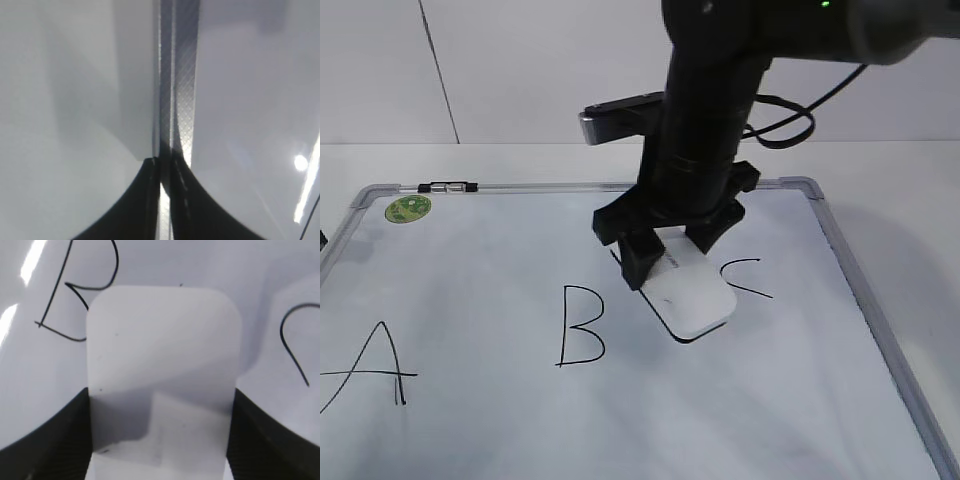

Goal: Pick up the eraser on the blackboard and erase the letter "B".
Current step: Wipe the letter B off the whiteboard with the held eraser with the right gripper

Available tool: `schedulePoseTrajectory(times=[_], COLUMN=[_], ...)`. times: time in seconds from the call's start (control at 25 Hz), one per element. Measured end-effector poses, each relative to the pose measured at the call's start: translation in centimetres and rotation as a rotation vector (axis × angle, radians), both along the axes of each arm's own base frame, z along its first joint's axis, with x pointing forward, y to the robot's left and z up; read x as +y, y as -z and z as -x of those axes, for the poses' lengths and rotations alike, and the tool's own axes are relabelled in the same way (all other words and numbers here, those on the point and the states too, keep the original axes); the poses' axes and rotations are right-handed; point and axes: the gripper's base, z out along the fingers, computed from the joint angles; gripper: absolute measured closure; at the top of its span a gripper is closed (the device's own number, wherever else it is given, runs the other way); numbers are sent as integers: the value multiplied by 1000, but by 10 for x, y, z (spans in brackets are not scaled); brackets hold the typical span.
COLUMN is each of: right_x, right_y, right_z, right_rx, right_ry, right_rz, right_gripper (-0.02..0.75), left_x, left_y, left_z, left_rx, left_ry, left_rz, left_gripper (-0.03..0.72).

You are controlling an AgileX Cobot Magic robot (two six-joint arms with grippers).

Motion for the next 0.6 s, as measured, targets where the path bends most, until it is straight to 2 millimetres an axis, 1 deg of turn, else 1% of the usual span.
schedulePoseTrajectory(times=[0.08,0.16,0.28,0.44,0.52,0.6], right_x=[11,22,38,68,82,92], right_y=[5,15,30,48,54,60], right_z=[-11,-20,-26,-17,-8,0], right_rx=[-14,-12,-7,4,11,22], right_ry=[-15,-29,-58,-142,-184,-217], right_rz=[-6,-3,3,16,21,26], right_gripper=[221,221,221,221,221,221], left_x=[0,0,0,0,0,0], left_y=[0,0,0,0,0,0], left_z=[0,0,0,0,0,0], left_rx=[1,4,4,5,5,5], left_ry=[0,1,1,1,0,0], left_rz=[0,1,1,1,2,2], left_gripper=[657,657,657,657,657,657])
